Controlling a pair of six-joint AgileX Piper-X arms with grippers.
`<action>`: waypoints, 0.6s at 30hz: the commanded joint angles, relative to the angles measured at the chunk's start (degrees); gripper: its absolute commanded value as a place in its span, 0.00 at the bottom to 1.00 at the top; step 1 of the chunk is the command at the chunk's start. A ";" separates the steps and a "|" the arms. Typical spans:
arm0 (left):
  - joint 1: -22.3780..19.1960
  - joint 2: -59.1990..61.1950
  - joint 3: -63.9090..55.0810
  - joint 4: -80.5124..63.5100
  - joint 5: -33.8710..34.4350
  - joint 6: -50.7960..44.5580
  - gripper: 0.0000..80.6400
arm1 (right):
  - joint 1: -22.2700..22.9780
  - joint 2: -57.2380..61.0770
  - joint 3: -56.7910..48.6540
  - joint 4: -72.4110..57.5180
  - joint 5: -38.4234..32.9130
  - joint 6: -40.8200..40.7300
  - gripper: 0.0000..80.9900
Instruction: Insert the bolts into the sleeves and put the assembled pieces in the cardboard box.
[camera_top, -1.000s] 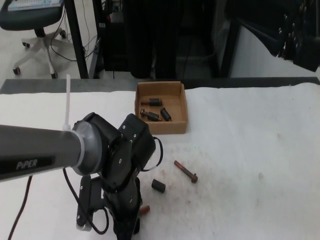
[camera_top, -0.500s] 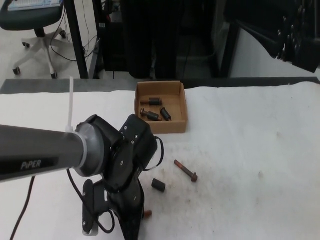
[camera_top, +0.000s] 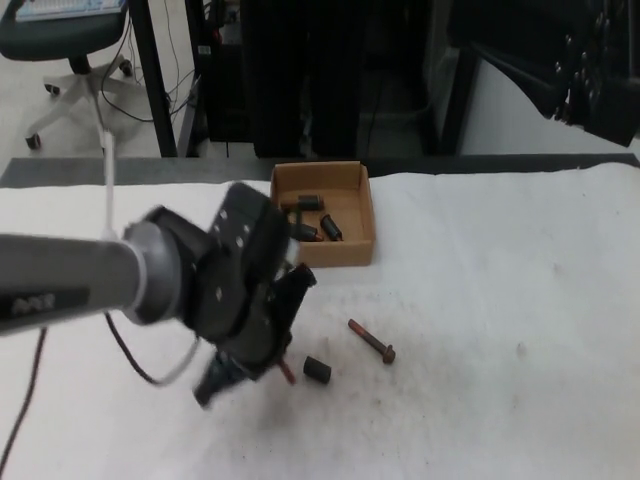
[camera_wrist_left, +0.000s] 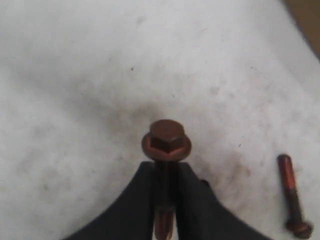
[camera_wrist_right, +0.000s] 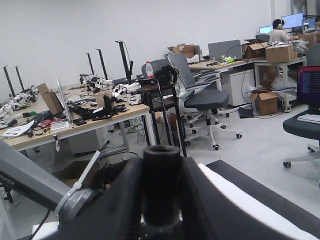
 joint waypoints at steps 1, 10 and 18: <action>1.10 -1.61 -1.81 4.47 -1.46 17.09 0.00 | -0.23 -0.53 -0.63 0.12 -0.56 0.16 0.01; 3.13 -0.91 -3.35 28.10 -5.08 68.96 0.00 | -0.23 -0.53 -0.63 0.12 -0.88 0.16 0.01; 3.13 -0.79 -0.65 21.21 1.25 70.37 0.00 | -0.23 -0.53 -0.63 0.12 -0.88 0.16 0.01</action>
